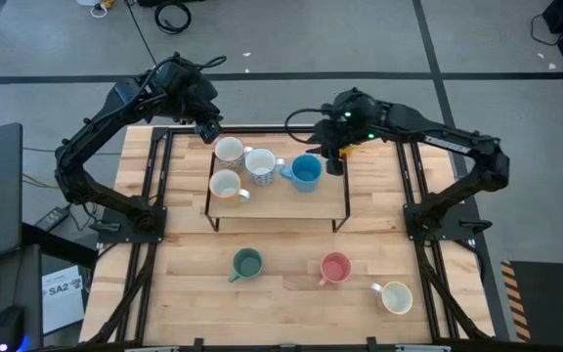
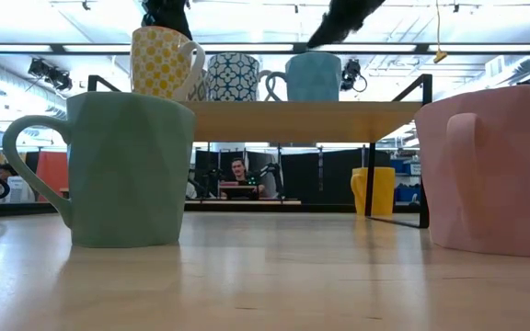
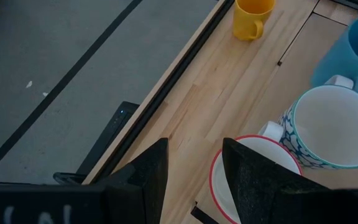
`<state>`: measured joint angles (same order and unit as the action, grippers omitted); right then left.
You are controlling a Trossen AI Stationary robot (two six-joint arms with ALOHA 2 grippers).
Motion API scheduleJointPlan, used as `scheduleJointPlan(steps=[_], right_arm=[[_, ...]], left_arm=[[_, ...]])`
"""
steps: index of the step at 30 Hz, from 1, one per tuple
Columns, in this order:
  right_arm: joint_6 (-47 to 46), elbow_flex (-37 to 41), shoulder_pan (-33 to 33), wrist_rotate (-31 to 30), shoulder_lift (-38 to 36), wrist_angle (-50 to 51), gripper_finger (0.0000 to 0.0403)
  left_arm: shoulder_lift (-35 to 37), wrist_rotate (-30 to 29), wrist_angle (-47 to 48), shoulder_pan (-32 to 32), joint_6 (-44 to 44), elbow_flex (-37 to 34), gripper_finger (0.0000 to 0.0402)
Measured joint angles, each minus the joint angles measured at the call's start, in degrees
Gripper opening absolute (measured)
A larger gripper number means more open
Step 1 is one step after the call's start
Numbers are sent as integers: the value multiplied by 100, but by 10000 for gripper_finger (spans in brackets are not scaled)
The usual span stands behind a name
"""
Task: Place coffee mugs
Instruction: Put the blue mug on the shelf
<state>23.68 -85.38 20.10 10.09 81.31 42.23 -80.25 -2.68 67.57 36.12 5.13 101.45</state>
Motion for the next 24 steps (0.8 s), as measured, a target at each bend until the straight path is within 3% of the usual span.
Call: scheduleJointPlan(steps=[12, 18, 24], right_arm=[[-2351, -2, -1166, 161, -841, 1502, 88], [-2512, 141, -1711, -195, -702, 1740, 71], [-2230, 620, -1763, -683, -539, 1671, 59]], left_arm=[[1, 0, 0, 0, -2, 0, 157], [1, 0, 2, 0, -2, 0, 157], [0, 1, 2, 0, -3, 0, 157]])
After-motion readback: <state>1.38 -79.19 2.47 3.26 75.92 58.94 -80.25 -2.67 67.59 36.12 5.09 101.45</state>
